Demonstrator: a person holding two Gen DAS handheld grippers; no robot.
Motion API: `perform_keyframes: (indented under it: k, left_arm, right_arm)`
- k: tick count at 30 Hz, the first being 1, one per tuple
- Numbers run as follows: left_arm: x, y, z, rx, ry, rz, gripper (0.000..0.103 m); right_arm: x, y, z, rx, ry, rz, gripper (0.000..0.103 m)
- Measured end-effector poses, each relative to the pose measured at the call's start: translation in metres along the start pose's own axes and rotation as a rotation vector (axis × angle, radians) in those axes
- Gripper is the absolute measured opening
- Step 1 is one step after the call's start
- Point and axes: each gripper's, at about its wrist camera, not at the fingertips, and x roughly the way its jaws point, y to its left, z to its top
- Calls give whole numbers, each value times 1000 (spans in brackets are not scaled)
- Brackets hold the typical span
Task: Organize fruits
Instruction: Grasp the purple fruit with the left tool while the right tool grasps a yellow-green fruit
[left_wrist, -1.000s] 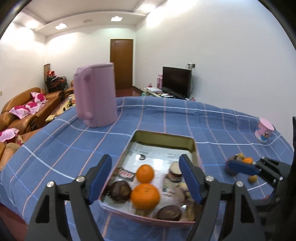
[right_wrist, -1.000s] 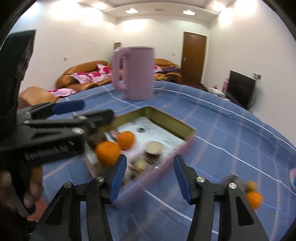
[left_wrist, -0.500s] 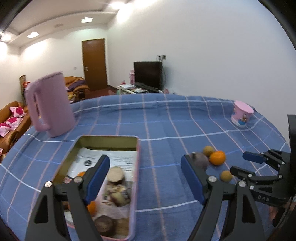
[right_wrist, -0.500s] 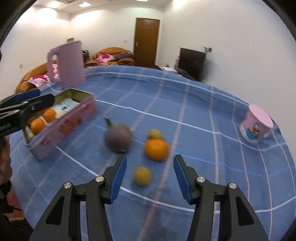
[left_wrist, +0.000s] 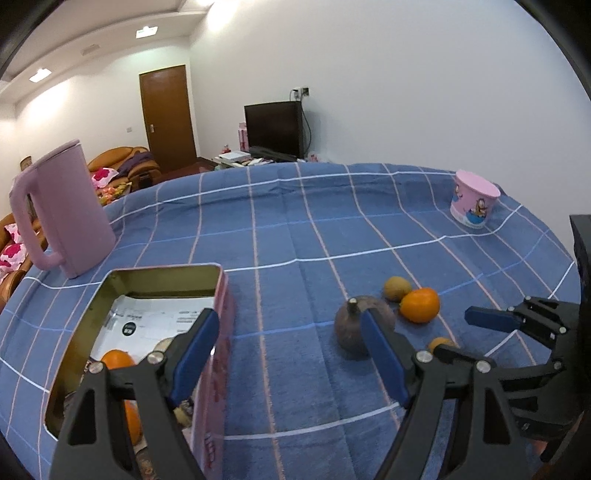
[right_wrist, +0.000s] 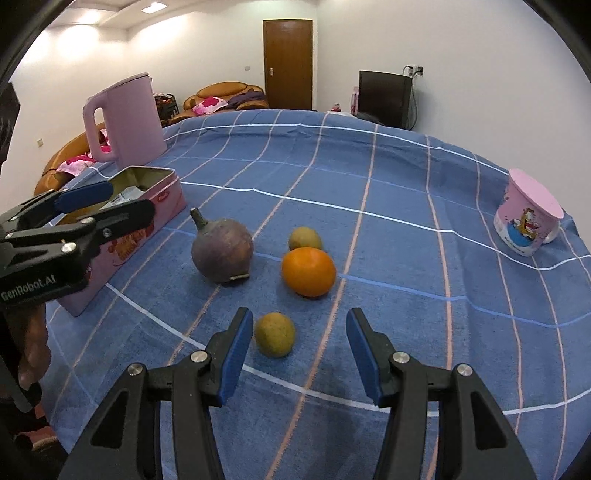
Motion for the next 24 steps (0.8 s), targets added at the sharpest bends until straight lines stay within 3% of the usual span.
perform_keyframes:
  k: [3,5,11,16,18,24]
  left_arm:
    - [5,-2,-1,8,14,0,82]
    - [7,-3,-1,7,24,-3,82]
    - [8,-5,-1,20,27,-8,82]
    - [11,-13,0,40,34,-16,82]
    - [13,-17,2,42,41,-28,82]
    - [25,-32,9,51,77,-90,82]
  right_arm:
    - [8,4,2,-5,18,14,53]
    - [13,6,1,-8,37,27,42]
    - [18,8,2,5,41,67,27]
    - [6,-3,2,57,-21,39,27]
    - [1,-6,5,55,-52,-19,27]
    - [-1,-17,12,97,-71,-78,27]
